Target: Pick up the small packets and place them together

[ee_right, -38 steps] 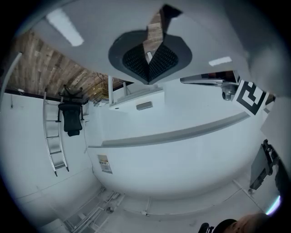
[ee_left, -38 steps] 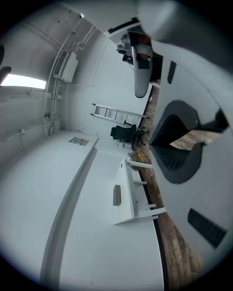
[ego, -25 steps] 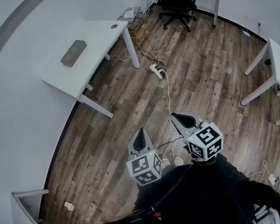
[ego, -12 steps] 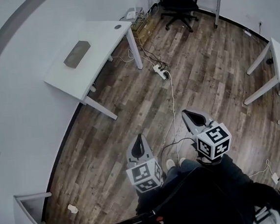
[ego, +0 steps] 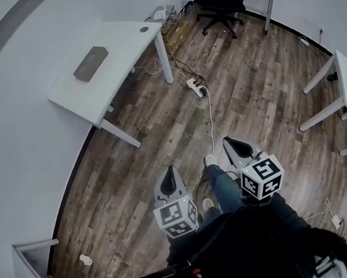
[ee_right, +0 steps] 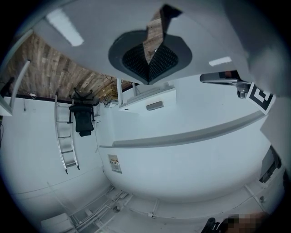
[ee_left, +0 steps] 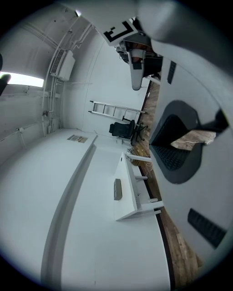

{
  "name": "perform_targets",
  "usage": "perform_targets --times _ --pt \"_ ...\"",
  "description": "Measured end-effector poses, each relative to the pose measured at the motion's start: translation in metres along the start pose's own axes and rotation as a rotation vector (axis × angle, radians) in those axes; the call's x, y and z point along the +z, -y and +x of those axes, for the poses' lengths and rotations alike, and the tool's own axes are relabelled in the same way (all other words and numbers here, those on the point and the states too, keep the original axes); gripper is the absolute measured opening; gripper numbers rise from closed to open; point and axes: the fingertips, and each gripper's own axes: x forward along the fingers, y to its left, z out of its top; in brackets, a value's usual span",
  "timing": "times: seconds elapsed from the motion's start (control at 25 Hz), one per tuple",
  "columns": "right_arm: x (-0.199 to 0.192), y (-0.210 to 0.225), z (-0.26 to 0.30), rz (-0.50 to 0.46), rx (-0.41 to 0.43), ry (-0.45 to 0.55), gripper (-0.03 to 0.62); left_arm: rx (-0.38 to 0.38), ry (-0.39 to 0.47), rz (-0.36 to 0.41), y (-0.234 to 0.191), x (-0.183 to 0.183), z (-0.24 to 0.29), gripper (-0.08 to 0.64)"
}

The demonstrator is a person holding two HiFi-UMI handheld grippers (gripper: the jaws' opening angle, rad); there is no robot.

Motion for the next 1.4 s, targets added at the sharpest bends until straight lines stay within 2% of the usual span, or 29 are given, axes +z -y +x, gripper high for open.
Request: perform_targets --times 0.28,0.48,0.6,0.76,0.96,1.4 --pt "0.041 0.025 0.074 -0.021 0.049 -0.002 -0.006 0.039 0.001 -0.006 -0.019 0.038 0.064 0.000" --pt "0.073 0.059 0.130 -0.002 0.107 -0.011 -0.006 0.080 0.004 -0.024 -0.026 0.072 0.122 0.000" --pt "0.097 0.081 0.163 -0.030 0.140 -0.009 -0.006 0.113 0.005 0.004 -0.025 0.093 0.161 0.000" --pt "0.127 0.120 0.199 -0.056 0.165 -0.008 -0.006 0.103 0.034 0.001 -0.013 0.126 0.211 0.000" --pt "0.148 0.160 0.224 -0.066 0.156 0.003 -0.006 0.090 0.047 -0.025 0.001 0.144 0.253 0.000" --pt "0.163 0.204 0.273 -0.020 0.107 0.001 -0.006 0.066 0.014 0.021 0.000 0.168 0.325 0.000"
